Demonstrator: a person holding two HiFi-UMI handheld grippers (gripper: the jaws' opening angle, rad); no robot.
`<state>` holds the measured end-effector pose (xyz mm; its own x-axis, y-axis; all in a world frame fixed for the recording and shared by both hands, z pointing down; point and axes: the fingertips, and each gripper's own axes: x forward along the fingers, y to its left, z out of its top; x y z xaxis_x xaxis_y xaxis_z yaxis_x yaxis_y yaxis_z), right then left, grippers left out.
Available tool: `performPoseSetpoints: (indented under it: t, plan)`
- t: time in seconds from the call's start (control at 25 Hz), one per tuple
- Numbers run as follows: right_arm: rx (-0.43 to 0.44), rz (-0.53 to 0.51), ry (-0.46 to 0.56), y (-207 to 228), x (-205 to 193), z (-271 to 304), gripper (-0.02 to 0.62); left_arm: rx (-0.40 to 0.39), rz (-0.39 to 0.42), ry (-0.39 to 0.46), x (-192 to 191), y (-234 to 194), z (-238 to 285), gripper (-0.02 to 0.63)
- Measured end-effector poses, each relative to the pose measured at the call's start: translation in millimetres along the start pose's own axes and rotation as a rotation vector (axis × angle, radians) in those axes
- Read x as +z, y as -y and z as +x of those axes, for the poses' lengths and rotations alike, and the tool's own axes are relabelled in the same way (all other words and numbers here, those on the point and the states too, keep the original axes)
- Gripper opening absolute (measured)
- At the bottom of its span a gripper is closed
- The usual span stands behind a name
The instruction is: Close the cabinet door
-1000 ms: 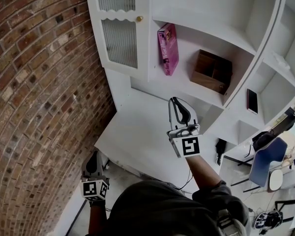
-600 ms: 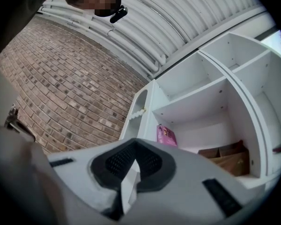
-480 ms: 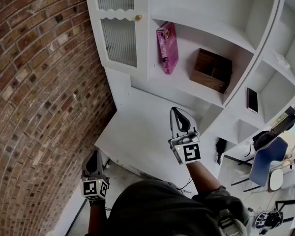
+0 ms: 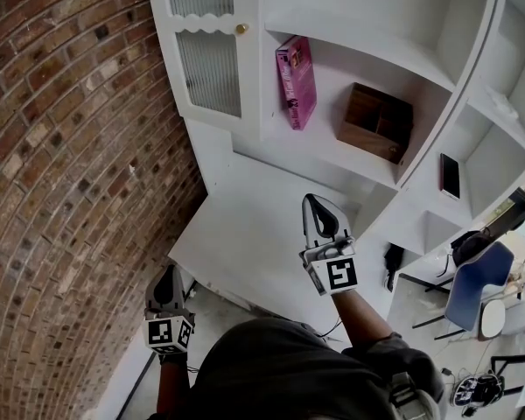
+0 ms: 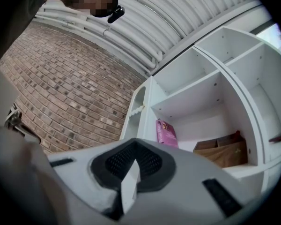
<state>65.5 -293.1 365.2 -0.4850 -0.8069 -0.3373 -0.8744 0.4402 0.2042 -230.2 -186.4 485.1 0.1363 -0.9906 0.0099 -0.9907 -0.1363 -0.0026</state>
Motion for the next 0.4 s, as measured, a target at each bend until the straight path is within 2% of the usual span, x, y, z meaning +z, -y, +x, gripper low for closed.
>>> performPoseSetpoints:
  t: [0.4]
  plan:
    - [0.013,0.009,-0.009,3.3,-6.1,-5.2,0.000,-0.009,0.006,-0.004,-1.5,8.5,6.3,0.002]
